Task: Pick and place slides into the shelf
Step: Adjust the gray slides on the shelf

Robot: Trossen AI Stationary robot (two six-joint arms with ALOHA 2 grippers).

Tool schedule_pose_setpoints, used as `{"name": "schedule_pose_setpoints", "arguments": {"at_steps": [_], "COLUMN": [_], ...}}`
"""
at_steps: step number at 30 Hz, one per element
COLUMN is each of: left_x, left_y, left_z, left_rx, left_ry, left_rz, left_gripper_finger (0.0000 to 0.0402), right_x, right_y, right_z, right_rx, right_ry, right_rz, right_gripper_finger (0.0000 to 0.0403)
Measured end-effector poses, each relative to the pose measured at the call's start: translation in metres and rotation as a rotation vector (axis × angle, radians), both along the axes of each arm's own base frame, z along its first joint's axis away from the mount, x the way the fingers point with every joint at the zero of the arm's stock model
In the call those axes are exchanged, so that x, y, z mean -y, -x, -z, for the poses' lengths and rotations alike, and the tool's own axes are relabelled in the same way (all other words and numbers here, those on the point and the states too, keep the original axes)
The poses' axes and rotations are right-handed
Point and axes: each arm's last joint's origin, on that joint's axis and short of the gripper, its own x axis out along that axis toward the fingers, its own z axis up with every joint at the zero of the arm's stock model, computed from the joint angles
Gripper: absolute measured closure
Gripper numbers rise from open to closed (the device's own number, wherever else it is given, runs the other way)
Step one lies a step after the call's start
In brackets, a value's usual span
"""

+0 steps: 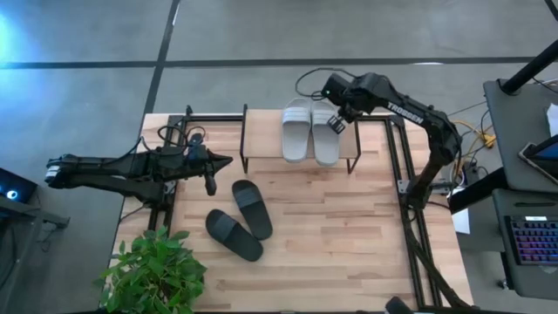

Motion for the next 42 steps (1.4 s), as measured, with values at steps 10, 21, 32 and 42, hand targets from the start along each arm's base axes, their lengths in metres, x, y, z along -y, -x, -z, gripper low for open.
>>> {"name": "schedule_pose_setpoints", "arguments": {"at_steps": [10,21,32,42], "left_x": [0.000,0.000,0.000,0.000], "left_y": [0.000,0.000,0.000,0.000], "left_z": [0.000,0.000,0.000,0.000], "left_rx": [-0.001,-0.001,0.009,0.010], "left_ry": [0.002,0.002,0.024,0.026], "left_rz": [0.000,-0.001,-0.007,-0.007], "left_gripper_finger": [0.0400,0.0400,0.0400,0.0400], "right_x": [0.007,0.010,0.008,-0.029], "right_y": [0.004,-0.005,-0.008,-0.003], "right_z": [0.019,0.032,0.032,0.019], "right_rx": [0.023,0.133,0.174,0.118], "right_ry": [-0.154,-0.202,-0.234,-0.361], "right_rz": [-0.010,-0.047,-0.054,-0.225], "right_gripper_finger": [0.0394,0.0394,0.0394,0.0394]}}
